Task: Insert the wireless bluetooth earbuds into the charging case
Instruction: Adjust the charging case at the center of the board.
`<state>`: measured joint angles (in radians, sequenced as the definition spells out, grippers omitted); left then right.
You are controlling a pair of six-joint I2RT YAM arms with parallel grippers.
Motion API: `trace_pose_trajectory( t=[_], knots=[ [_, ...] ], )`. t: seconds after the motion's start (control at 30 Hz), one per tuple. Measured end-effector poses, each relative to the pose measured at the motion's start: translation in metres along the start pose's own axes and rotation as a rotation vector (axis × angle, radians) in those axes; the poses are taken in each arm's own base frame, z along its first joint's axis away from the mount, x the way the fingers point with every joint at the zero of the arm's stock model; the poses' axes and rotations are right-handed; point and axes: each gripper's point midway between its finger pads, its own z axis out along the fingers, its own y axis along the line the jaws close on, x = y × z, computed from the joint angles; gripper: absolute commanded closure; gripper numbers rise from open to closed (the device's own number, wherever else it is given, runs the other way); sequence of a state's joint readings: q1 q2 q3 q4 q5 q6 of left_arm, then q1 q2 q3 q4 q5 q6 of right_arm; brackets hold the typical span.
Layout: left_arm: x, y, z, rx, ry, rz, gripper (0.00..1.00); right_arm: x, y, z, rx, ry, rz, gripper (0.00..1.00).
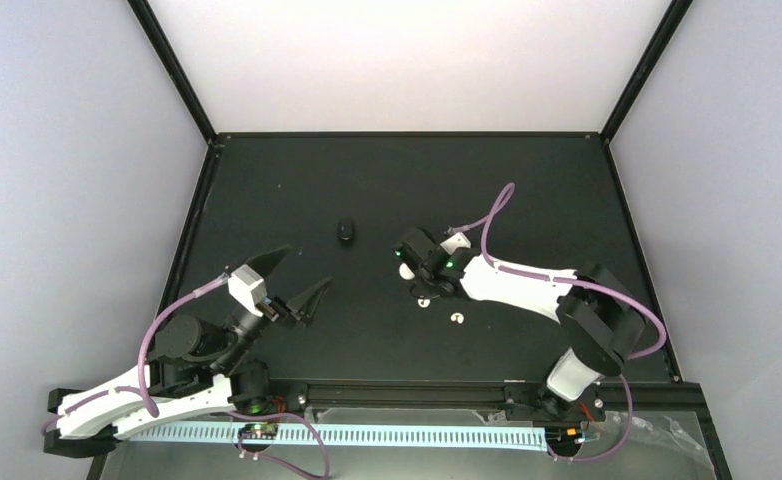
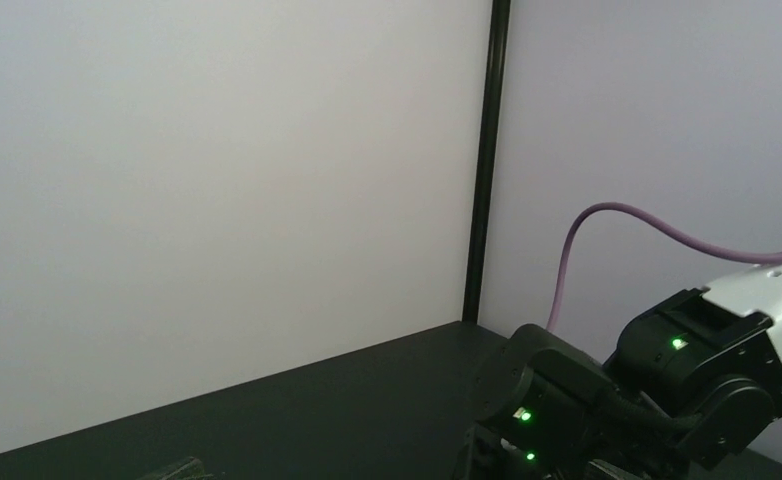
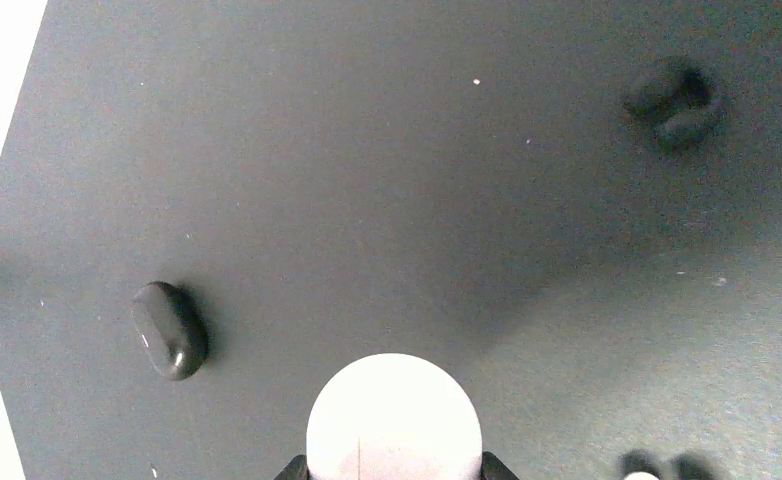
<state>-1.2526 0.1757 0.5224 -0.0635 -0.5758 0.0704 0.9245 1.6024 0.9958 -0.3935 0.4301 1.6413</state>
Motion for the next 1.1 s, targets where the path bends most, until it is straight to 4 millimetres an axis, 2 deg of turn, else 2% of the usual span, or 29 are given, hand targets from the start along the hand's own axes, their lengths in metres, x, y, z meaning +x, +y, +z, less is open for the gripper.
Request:
trace_pose_trajectory(
  t=[0.07,0.2,0.47,0.63,0.8,0.93,1.0,1.1],
  knots=[
    [0.000,0.001,0.000,-0.004,0.002,-0.002,0.01,0.001,0.004,0.006,-0.004,-0.004,0.021,0.67],
    [0.002,0.001,0.000,-0.004,0.005,-0.004,0.01,0.001,-0.002,0.019,0.023,-0.013,0.030,0.65],
    [0.003,0.001,0.000,-0.005,0.011,-0.007,0.01,0.007,-0.013,0.044,0.073,0.002,0.017,0.53],
    [0.004,0.001,0.000,-0.005,0.012,-0.008,0.01,0.016,-0.015,0.052,0.080,0.040,0.007,0.44],
    [0.005,0.000,0.001,-0.005,0.019,-0.003,0.01,0.021,-0.007,0.051,0.058,0.078,-0.055,0.29],
    [0.007,-0.001,0.002,-0.004,0.026,0.001,0.01,0.022,0.016,0.038,0.002,0.129,-0.256,0.19],
    [0.007,-0.001,0.002,-0.004,0.026,0.001,0.01,0.021,0.027,0.027,-0.039,0.160,-0.370,0.06],
    [0.007,-0.001,0.002,-0.004,0.026,0.002,0.01,0.018,0.043,0.013,-0.092,0.195,-0.590,0.03]
  ],
)
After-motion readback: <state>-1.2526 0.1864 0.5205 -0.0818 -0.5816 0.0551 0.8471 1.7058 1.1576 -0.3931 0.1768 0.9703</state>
